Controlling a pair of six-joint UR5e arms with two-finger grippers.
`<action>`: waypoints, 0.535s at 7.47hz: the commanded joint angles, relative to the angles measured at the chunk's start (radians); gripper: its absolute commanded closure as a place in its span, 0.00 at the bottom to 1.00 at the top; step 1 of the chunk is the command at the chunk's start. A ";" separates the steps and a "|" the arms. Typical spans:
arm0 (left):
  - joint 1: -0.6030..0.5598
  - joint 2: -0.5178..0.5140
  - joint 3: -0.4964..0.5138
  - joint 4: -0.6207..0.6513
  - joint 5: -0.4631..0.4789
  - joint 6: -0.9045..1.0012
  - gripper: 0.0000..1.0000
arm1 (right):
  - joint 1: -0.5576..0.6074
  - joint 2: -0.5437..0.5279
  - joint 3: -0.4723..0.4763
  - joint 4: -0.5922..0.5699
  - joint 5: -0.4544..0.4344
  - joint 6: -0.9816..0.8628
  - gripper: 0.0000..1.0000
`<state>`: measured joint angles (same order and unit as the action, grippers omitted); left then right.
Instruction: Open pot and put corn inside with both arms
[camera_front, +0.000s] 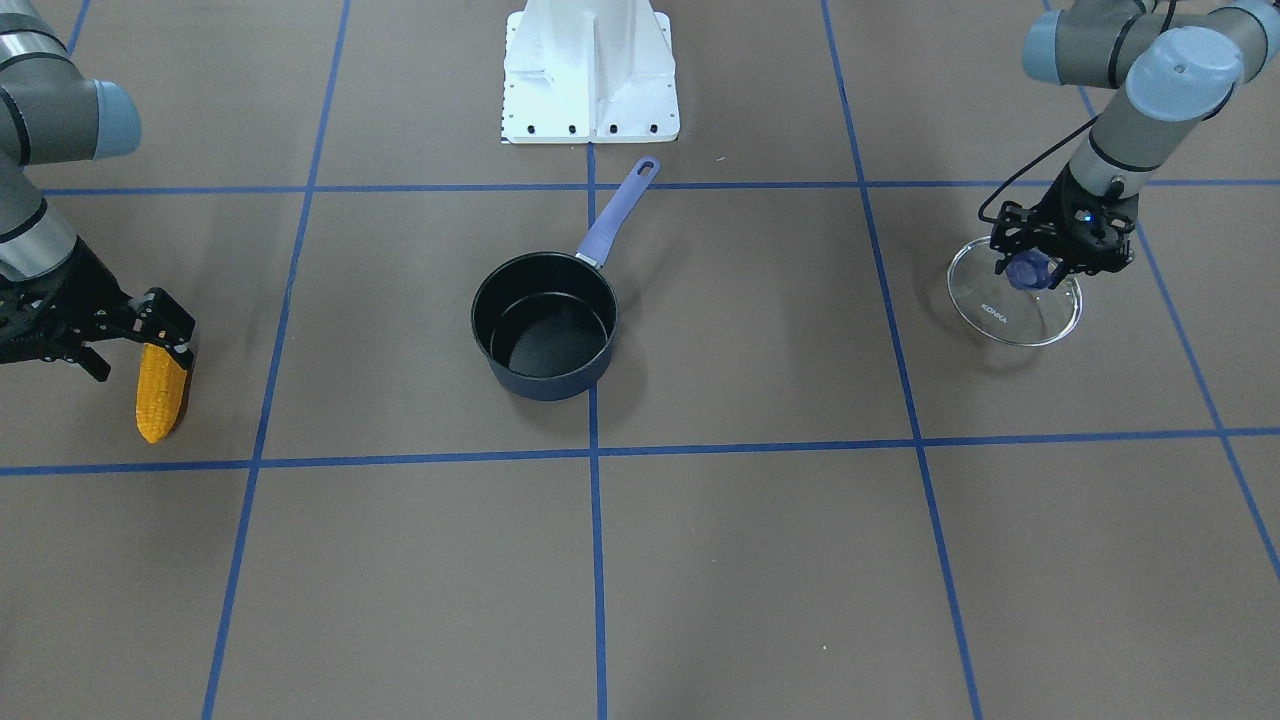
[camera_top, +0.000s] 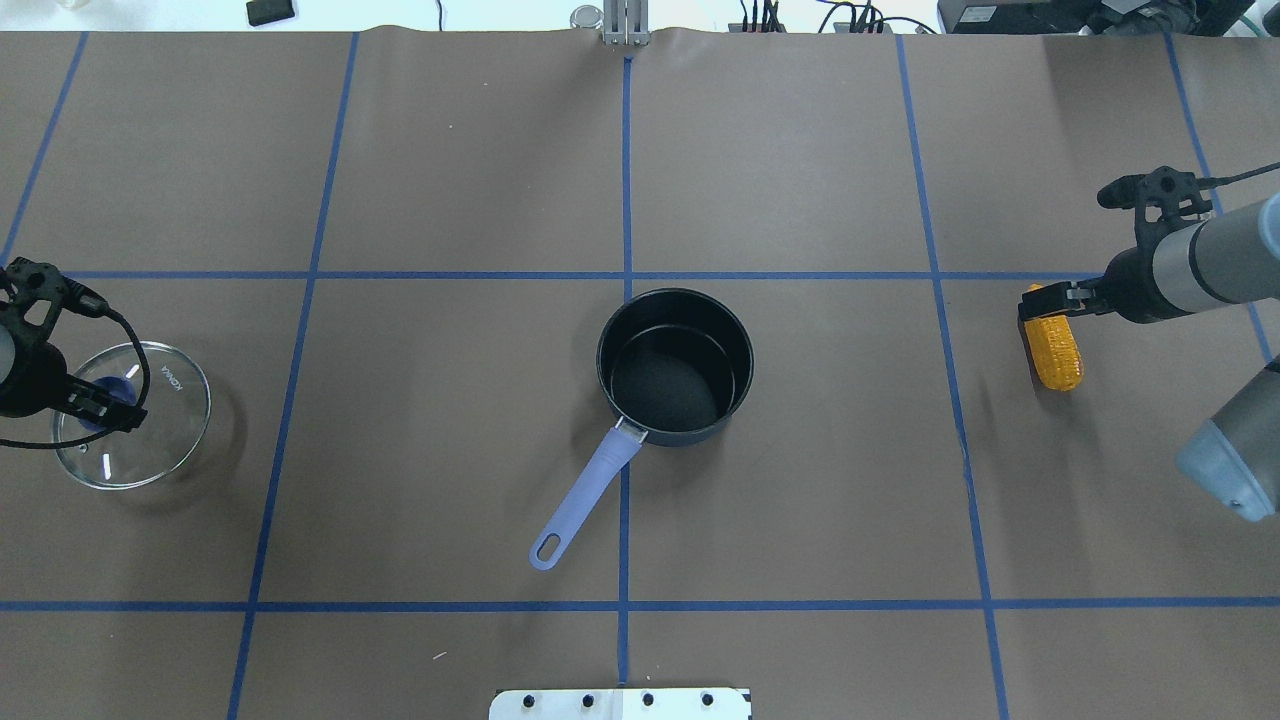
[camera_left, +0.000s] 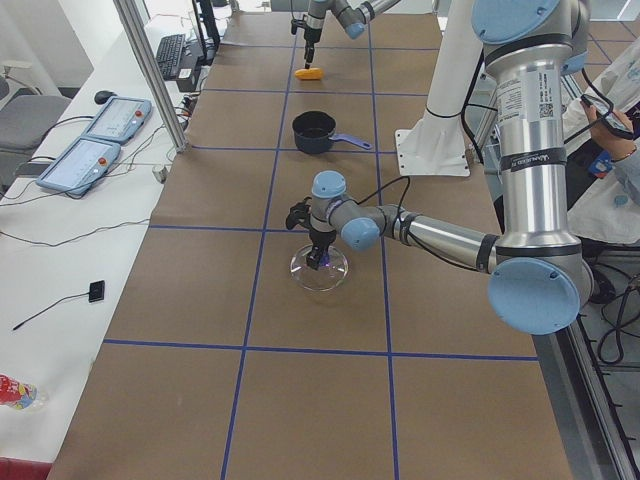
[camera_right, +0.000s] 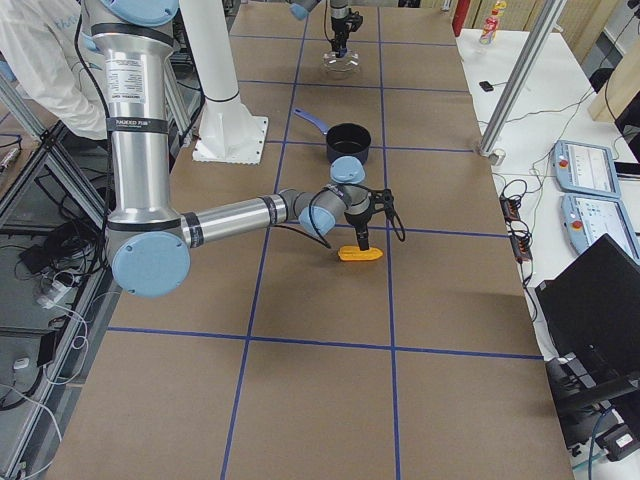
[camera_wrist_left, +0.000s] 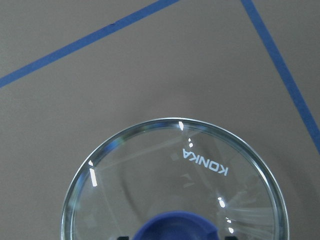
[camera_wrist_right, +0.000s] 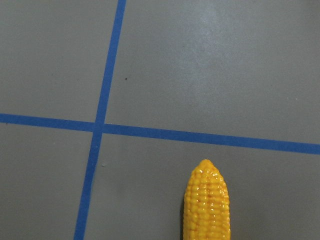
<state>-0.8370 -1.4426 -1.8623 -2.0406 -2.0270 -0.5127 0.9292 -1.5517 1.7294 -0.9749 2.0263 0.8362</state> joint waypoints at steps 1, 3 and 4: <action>0.001 -0.057 0.055 -0.004 -0.001 0.002 0.58 | 0.003 0.004 -0.001 -0.002 0.003 -0.002 0.00; 0.001 -0.062 0.057 -0.004 -0.001 0.008 0.08 | 0.003 0.005 -0.004 -0.002 -0.001 -0.002 0.00; 0.001 -0.064 0.055 -0.006 -0.001 0.008 0.02 | 0.002 0.005 -0.007 -0.002 -0.003 -0.002 0.00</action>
<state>-0.8361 -1.5027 -1.8074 -2.0451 -2.0279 -0.5062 0.9323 -1.5470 1.7262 -0.9771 2.0258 0.8345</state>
